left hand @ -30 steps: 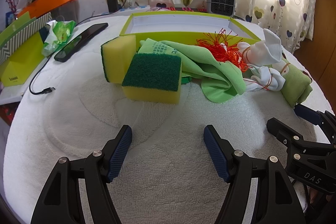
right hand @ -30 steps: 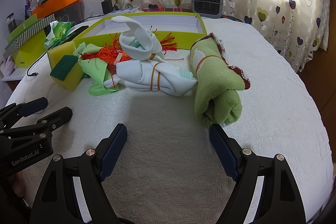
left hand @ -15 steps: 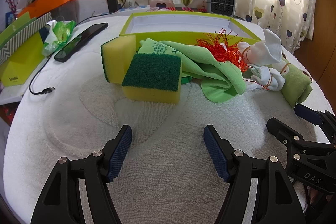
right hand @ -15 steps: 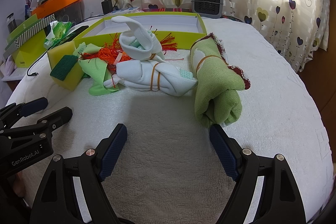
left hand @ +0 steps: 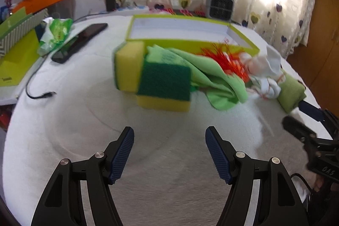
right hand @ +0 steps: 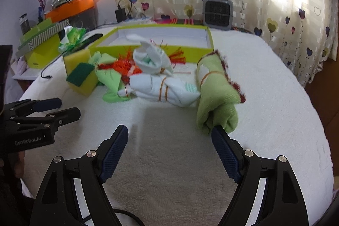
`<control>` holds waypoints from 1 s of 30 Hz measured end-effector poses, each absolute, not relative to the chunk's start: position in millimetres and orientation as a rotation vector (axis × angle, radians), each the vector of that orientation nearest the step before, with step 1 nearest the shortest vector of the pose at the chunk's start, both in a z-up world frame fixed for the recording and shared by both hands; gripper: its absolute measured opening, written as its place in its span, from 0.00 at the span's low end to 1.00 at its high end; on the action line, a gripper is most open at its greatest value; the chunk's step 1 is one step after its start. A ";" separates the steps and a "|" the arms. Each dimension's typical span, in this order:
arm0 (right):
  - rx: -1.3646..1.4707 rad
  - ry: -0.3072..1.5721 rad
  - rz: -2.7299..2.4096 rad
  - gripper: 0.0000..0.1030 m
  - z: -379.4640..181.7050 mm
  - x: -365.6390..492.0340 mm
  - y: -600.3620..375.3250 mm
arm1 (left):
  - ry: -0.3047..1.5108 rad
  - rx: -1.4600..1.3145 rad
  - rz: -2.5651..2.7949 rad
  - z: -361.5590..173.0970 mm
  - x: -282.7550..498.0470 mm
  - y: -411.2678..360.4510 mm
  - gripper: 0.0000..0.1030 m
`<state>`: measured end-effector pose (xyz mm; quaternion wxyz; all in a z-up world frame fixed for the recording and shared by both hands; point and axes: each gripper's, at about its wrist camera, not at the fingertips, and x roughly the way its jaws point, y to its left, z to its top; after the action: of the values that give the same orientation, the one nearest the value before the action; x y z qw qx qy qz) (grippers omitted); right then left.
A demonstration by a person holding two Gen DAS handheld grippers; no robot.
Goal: Organize soft objects
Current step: 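Grasp the yellow-green sponge with the left tool while the right tool grasps the rolled green towel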
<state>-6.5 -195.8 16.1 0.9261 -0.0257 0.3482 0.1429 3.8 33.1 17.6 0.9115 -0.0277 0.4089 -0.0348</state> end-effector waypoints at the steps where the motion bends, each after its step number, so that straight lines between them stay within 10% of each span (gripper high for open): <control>1: -0.052 0.704 0.295 0.79 20.5 -6.0 -195.6 | 0.833 -0.070 -0.071 21.1 4.1 38.1 0.68; 30: 0.057 0.754 0.202 0.79 27.3 63.2 -244.9 | 0.819 -0.165 -0.042 42.2 71.9 90.7 0.68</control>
<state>63.2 -244.9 27.3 0.9244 0.0279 0.3674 0.0987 71.9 90.7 42.2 0.9138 -0.0802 0.3977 -0.0203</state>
